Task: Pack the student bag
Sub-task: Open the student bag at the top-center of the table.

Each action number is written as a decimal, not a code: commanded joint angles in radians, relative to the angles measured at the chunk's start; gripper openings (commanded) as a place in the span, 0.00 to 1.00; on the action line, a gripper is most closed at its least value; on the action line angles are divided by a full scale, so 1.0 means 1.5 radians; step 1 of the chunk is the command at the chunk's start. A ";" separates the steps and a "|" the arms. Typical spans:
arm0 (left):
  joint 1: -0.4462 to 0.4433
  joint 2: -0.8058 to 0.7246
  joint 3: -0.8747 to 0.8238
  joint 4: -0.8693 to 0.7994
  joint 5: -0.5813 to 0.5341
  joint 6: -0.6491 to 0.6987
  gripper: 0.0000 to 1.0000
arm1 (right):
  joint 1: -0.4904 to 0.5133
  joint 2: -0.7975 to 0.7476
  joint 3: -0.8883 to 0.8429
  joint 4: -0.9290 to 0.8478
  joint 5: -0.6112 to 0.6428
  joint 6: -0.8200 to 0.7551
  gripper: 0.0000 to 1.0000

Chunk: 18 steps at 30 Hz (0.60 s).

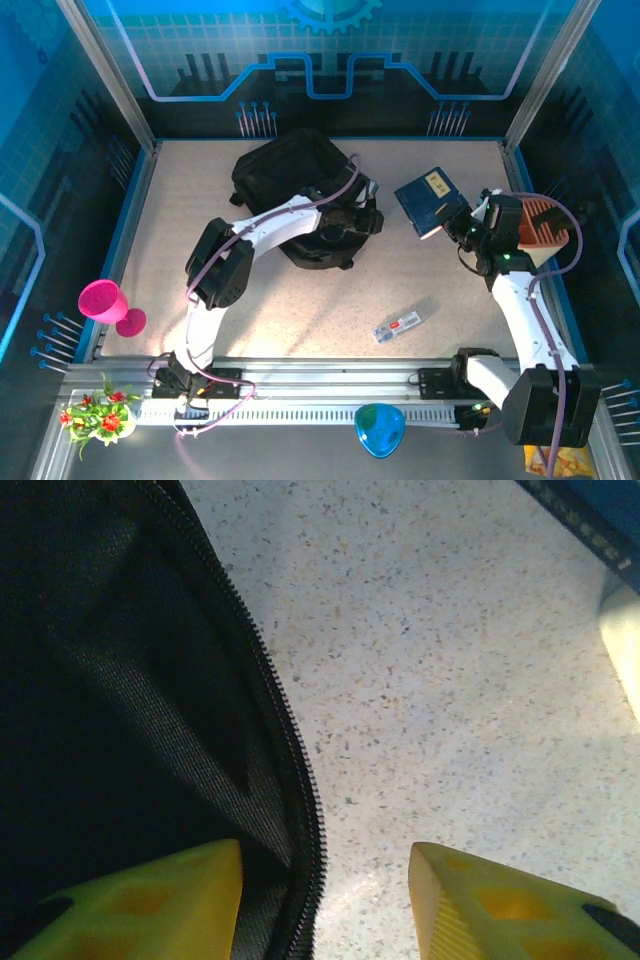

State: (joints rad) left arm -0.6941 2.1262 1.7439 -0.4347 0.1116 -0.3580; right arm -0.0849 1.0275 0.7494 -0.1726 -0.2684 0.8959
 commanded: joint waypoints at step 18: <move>0.004 0.033 0.103 -0.108 -0.023 0.049 0.09 | -0.009 -0.018 -0.004 0.009 0.001 -0.009 0.09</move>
State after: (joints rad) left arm -0.6937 2.1979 1.8687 -0.5686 0.0757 -0.2901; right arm -0.0860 1.0267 0.7494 -0.1753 -0.2687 0.8959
